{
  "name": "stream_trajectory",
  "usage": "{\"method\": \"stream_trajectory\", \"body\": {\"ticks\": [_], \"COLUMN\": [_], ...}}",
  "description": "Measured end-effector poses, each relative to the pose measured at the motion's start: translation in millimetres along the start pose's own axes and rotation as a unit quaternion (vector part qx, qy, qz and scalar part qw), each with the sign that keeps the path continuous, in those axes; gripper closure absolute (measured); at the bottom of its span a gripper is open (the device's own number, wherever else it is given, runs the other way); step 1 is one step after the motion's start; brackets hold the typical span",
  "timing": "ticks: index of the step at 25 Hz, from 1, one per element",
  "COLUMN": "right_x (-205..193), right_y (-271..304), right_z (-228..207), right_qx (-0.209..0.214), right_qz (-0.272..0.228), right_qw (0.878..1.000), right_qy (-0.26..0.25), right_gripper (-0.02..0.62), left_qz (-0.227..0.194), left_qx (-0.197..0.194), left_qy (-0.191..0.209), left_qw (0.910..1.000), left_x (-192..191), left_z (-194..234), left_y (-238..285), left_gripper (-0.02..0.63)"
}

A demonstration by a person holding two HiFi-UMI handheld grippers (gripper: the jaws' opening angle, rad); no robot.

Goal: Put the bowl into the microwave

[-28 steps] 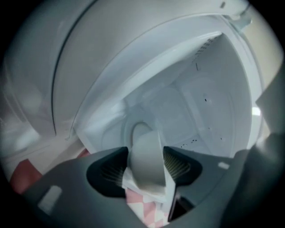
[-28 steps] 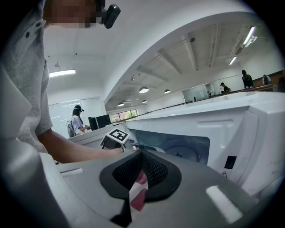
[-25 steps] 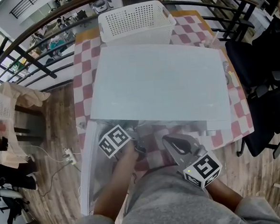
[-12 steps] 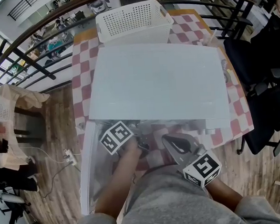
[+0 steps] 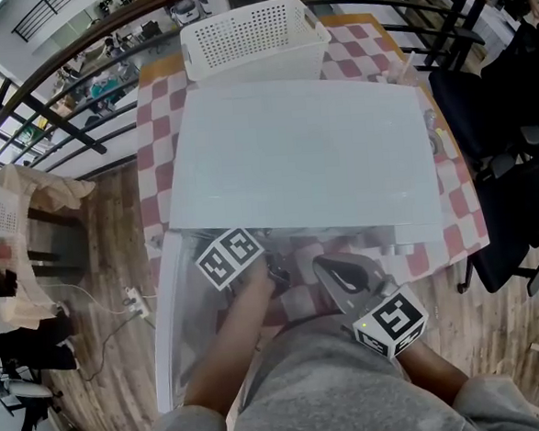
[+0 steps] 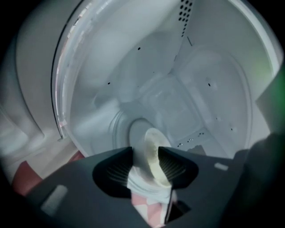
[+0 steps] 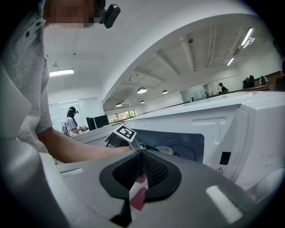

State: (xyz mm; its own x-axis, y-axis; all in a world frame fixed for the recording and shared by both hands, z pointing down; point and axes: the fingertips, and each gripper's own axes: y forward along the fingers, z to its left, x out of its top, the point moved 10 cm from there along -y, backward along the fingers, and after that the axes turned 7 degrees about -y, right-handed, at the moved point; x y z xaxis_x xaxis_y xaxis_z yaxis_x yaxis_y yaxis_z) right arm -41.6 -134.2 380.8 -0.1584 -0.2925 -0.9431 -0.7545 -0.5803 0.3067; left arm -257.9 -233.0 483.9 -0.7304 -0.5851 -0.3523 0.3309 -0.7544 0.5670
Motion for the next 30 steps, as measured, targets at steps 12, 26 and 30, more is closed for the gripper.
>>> {"method": "stream_trajectory", "body": {"ticks": [12,26,30], "right_x": [-1,9,12], "right_y": [-4,-21,-36], "right_z": [0,-22,-30], "right_qx": [-0.001,-0.035,-0.055], "right_qz": [0.001,-0.011,-0.016], "right_qw": [1.000,0.999,0.998], "right_qy": [-0.001,-0.007,-0.008], "right_gripper": [0.597,0.597,0.597], "left_qz": [-0.005,-0.042,-0.063], "left_qx": [-0.036,-0.021,-0.005], "left_qy": [0.045,0.215,0.313], "left_qw": [0.9983,0.9755,0.9478], "left_x": [-1,-15,-31], "left_z": [-2,-1,-12], "left_y": [-9,-56,-76], "left_gripper": [0.324,0.265,0.274]}}
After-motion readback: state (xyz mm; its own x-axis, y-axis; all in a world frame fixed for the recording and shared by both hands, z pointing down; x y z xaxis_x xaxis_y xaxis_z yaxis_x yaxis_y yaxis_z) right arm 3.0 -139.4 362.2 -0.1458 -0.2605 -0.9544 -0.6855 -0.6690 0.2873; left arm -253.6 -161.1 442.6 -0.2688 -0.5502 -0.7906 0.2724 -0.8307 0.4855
